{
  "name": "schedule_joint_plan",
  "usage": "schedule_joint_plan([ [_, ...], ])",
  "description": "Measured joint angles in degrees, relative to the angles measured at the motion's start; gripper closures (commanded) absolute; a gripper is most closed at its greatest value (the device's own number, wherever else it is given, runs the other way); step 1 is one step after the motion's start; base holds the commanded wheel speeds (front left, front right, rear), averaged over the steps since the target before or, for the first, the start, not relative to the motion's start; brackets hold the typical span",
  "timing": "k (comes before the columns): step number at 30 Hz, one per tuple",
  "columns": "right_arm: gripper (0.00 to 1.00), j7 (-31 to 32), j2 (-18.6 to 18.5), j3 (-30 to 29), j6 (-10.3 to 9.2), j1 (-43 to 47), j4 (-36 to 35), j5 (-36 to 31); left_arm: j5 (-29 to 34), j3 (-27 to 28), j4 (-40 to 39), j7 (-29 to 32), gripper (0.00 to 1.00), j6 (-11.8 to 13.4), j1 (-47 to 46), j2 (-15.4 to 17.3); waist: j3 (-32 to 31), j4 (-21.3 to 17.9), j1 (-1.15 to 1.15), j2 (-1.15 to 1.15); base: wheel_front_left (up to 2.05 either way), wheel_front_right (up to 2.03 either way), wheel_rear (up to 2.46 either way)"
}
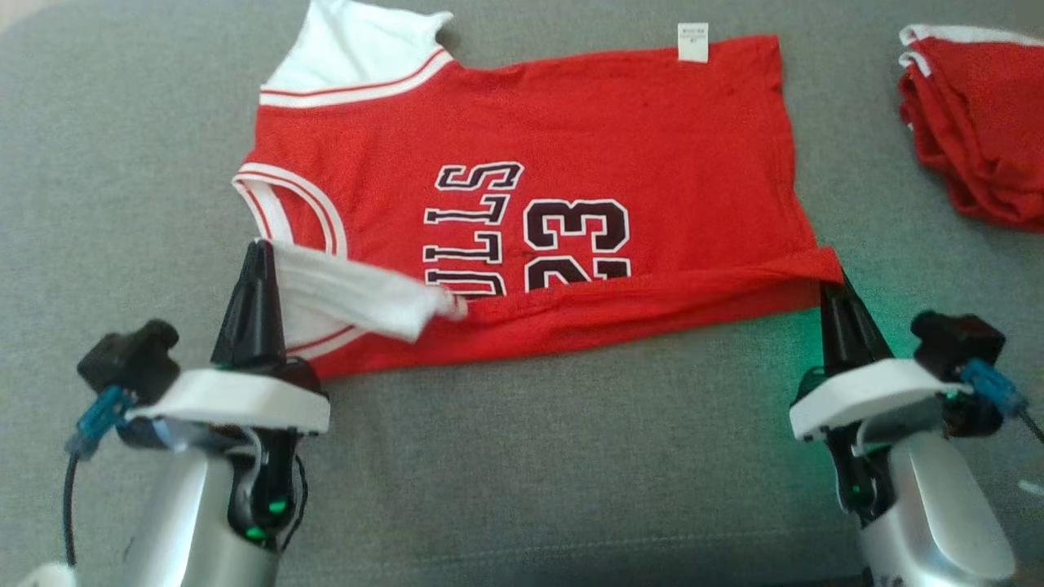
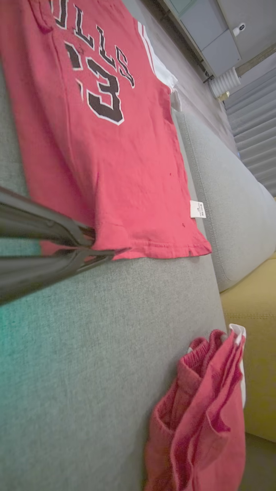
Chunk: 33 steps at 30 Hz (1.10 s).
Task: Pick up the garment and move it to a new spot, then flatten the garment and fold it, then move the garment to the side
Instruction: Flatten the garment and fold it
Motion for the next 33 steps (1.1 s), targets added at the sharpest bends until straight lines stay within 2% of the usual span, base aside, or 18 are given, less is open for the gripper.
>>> schedule_joint_plan([
  [7, 1.00, -1.21, 0.00, 0.90, 0.00, -3.88, 5.38, 0.15, 0.09, 0.65, 7.22, -0.57, 1.00, -0.89, -4.78, -0.36, 1.72, -0.50, 0.00, 0.00, 0.00, 0.00, 0.00],
  [8, 0.83, -1.40, 0.00, 1.11, 0.00, -4.10, 5.95, 0.18, 0.10, 0.92, 7.72, -0.59, 0.79, -1.31, -4.89, -0.47, 1.73, -0.51, 0.00, 0.00, 0.00, 0.00, 0.00],
  [9, 0.53, -1.51, 0.00, 1.31, 0.00, -4.34, 6.58, 0.21, 0.25, 1.29, 8.04, -0.60, 0.56, -1.33, -4.90, -0.64, 1.72, -0.49, 0.00, 0.00, 0.00, 0.00, 0.00],
  [10, 0.22, -1.64, -0.01, 1.55, 0.00, -4.66, 7.01, 0.63, 0.56, 1.79, 8.23, -0.60, 0.25, -1.30, -4.89, -0.81, 1.69, -0.46, 0.00, 0.00, 0.00, 0.00, 0.00],
  [11, 0.00, -2.03, -0.01, 1.79, 0.00, -4.97, 7.09, 1.35, 0.77, 2.32, 8.12, -0.60, 0.00, -1.27, -4.89, -0.93, 1.64, -0.41, 0.00, 0.00, 0.00, 0.00, 0.00],
  [18, 0.00, -3.20, -0.05, 1.63, 0.00, -8.92, 9.05, 3.65, 2.43, 5.91, 3.22, -0.63, 0.00, -1.64, -3.92, -2.35, 0.82, 0.51, 0.00, 0.00, 0.00, 0.00, 0.00],
  [24, 0.00, -4.65, -0.05, 0.36, 0.00, -9.83, 10.54, 2.40, 2.05, 7.47, -1.23, -0.87, 0.00, -1.85, 2.13, -2.74, -0.56, 1.88, 0.00, 0.00, 0.00, 0.00, 0.00],
  [33, 0.00, -6.05, -0.07, -3.01, 0.00, -6.20, 5.81, -1.08, -1.37, 6.79, -2.27, 1.16, 0.00, -0.67, 12.68, -2.74, -1.64, 2.06, 0.00, 0.00, 0.00, 0.00, 0.00],
])
